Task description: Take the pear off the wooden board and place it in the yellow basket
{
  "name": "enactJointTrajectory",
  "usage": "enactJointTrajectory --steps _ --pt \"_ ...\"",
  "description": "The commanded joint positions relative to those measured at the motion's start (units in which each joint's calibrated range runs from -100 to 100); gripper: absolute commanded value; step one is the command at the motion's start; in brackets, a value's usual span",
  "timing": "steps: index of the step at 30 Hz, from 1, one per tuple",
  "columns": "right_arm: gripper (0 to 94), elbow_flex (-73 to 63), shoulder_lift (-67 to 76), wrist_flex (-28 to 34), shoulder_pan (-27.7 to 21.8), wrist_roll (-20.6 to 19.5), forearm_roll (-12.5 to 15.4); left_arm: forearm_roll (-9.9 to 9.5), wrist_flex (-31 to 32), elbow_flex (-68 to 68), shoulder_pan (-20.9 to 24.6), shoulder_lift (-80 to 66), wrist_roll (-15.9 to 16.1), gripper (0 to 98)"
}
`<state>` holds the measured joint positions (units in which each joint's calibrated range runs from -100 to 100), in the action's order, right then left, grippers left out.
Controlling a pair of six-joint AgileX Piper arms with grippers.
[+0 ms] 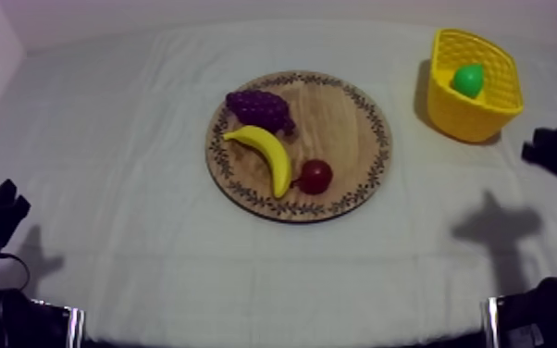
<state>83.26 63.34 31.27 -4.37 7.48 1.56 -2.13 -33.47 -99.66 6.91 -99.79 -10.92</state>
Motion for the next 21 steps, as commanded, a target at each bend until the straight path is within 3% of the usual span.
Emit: enactJointTrajectory --steps 1,12,14,21 --pt "1.0 9.96 14.05 0.31 0.87 -0.86 -0.56 0.01 0.00 0.00 0.01 -0.04 0.01 0.1" --pt "0.7 15.35 31.37 10.39 1.88 -7.34 -0.70 0.01 0.00 0.00 0.01 -0.04 0.01 0.1" --pt "0.7 15.54 31.86 10.25 1.43 -6.55 -0.68 0.01 0.00 0.00 0.01 -0.04 0.01 0.1" --pt "0.7 16.44 32.29 6.97 0.90 1.93 -0.57 0.01 0.00 0.00 0.01 -0.04 0.01 0.1"
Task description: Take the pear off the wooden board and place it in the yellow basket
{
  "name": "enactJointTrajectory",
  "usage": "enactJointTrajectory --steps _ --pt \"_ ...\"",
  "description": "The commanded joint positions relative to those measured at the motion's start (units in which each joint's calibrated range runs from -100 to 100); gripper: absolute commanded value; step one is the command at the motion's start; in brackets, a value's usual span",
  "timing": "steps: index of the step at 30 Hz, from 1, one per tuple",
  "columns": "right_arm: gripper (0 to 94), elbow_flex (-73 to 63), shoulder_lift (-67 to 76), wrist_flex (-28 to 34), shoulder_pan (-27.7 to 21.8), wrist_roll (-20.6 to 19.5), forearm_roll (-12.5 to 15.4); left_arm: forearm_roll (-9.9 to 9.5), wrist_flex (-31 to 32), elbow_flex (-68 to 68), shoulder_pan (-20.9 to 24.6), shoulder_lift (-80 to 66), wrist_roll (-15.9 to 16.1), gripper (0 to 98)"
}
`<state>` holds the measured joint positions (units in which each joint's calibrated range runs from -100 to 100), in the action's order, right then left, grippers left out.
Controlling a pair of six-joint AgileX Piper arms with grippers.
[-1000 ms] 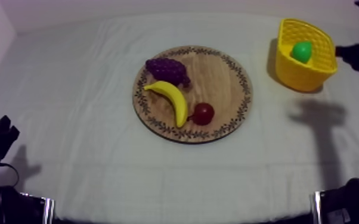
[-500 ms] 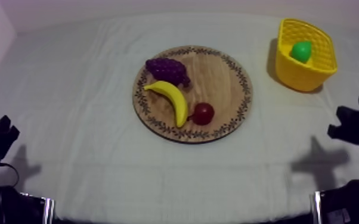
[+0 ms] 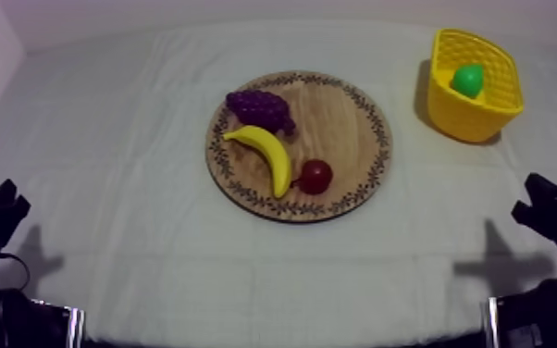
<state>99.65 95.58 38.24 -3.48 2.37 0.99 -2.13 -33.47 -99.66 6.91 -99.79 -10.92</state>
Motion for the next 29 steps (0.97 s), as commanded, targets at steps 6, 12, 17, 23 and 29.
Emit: enactJointTrajectory --steps 6,12,17,23,29 --pt "0.7 0.12 0.08 -0.30 -0.04 8.85 0.01 0.01 0.00 0.00 0.01 -0.04 0.00 0.1" --pt "0.7 0.13 0.09 -0.33 -0.04 8.87 0.01 0.01 0.00 0.00 0.01 -0.04 0.02 0.1" --pt "0.7 0.13 0.09 -0.34 -0.04 8.87 0.01 0.01 0.00 0.00 0.01 -0.04 0.01 0.1" --pt "0.7 0.13 0.09 -0.34 -0.04 8.86 0.01 0.01 0.00 0.00 0.01 -0.04 0.01 0.1" --pt "0.7 0.13 0.09 -0.34 -0.04 8.84 0.01 0.01 0.00 0.00 0.01 -0.04 0.01 0.1"
